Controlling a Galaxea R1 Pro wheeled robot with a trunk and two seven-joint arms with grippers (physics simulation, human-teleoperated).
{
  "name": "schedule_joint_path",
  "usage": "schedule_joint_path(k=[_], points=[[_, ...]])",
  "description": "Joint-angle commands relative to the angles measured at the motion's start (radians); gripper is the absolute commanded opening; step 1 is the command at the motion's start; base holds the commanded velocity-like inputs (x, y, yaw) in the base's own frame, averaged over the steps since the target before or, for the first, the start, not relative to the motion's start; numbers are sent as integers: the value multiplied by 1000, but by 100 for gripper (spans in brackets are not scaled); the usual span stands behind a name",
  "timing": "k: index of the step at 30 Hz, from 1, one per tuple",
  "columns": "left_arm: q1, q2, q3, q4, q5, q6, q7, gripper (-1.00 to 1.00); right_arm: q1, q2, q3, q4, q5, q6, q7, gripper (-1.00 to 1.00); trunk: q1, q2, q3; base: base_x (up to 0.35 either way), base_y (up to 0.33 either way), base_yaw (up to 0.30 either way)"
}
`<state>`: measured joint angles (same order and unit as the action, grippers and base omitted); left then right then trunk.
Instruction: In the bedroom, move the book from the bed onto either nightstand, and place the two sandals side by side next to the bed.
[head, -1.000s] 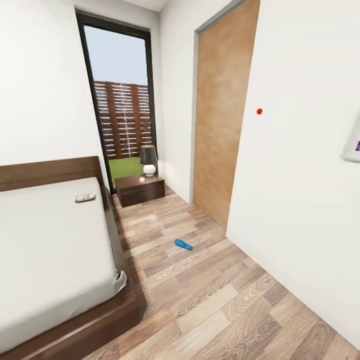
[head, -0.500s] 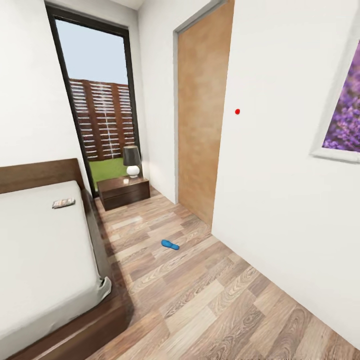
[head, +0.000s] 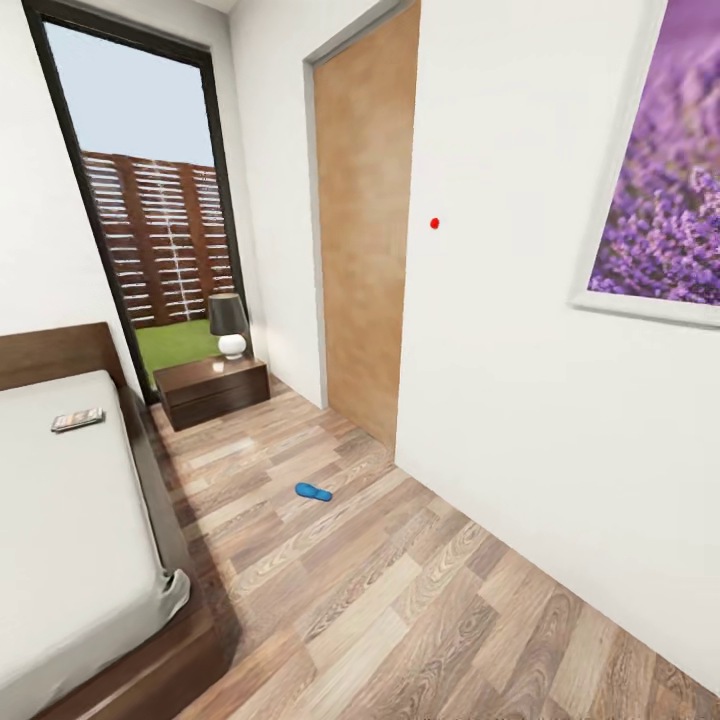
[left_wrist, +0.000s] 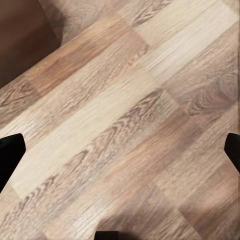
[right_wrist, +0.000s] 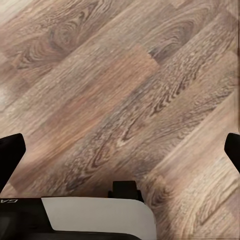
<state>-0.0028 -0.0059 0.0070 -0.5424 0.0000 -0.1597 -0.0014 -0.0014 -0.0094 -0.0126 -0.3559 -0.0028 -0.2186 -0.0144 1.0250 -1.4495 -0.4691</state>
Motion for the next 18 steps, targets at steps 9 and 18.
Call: schedule_joint_path(k=[9, 18], points=[[0, 0, 1, 0, 0, -3, 0, 100, 0, 0, -1, 0, 0, -2, -1, 100, 0, 0, -1, 0, 0, -216], [0, 0, 1, 0, 0, -3, 0, 100, 0, 0, -1, 0, 0, -2, -1, 100, 0, 0, -1, 0, 0, -213]])
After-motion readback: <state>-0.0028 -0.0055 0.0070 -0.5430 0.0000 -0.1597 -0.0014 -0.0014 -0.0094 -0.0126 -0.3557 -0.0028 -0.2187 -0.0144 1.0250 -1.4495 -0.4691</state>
